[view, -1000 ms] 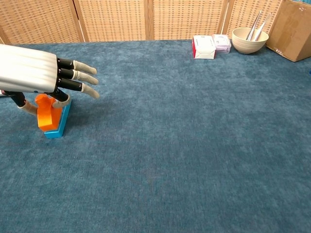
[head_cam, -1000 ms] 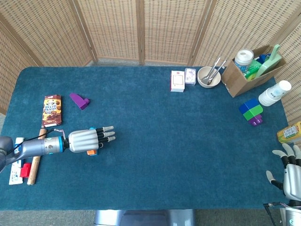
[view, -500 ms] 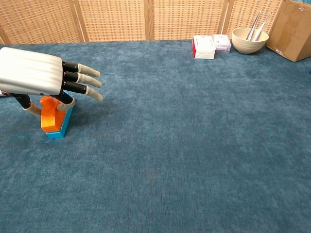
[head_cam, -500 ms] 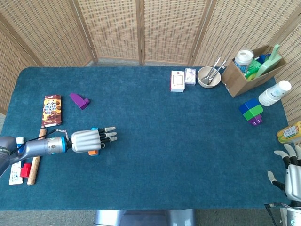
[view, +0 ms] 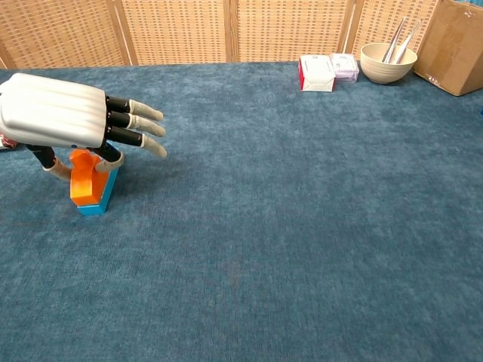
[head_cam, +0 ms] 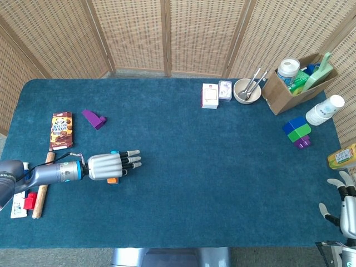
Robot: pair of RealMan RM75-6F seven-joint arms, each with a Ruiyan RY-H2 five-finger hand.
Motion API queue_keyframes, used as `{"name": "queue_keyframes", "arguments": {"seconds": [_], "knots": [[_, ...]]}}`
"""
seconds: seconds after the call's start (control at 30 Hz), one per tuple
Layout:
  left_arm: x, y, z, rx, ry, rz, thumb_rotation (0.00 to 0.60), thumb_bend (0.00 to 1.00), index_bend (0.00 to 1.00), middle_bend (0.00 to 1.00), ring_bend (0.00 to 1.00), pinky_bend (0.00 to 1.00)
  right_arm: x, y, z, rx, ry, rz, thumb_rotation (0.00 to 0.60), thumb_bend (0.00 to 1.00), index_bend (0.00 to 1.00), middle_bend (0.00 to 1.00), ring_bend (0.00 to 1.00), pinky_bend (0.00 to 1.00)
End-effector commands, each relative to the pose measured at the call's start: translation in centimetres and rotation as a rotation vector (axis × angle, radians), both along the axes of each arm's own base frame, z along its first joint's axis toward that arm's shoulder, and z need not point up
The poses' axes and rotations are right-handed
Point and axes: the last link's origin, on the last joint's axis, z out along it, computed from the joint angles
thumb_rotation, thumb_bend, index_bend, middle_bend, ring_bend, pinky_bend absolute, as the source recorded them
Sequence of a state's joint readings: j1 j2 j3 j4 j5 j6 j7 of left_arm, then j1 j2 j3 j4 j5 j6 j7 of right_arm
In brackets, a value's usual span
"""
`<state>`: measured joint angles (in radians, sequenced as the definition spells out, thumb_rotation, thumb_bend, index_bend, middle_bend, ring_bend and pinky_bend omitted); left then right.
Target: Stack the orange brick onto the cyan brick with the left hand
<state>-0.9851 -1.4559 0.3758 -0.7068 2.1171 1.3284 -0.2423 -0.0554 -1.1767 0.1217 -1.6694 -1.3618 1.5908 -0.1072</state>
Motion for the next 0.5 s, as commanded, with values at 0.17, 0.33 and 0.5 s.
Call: {"name": "queue_keyframes", "arguments": {"seconds": [0.17, 0.33, 0.5], "knots": [[0.5, 0.3, 0.5, 0.043, -0.007, 0.035, 0.6, 0.24, 0.26, 0.05, 0.0, 0.0, -0.1, 0.1, 0.1, -0.003, -0.003, 0.002, 0.599, 0.22, 0.29, 0.16, 0.0, 0.0], [0.9, 0.3, 0.8, 0.063, -0.026, 0.071, 0.6, 0.24, 0.18, 0.02, 0.0, 0.0, -0.1, 0.2, 0.2, -0.005, -0.005, 0.004, 0.599, 0.22, 0.29, 0.16, 0.0, 0.0], [1.3, 0.4, 1.5, 0.084, -0.037, 0.091, 0.6, 0.24, 0.15, 0.01, 0.0, 0.0, -0.2, 0.3, 0.2, -0.006, -0.009, 0.005, 0.596, 0.22, 0.29, 0.16, 0.0, 0.0]]}}
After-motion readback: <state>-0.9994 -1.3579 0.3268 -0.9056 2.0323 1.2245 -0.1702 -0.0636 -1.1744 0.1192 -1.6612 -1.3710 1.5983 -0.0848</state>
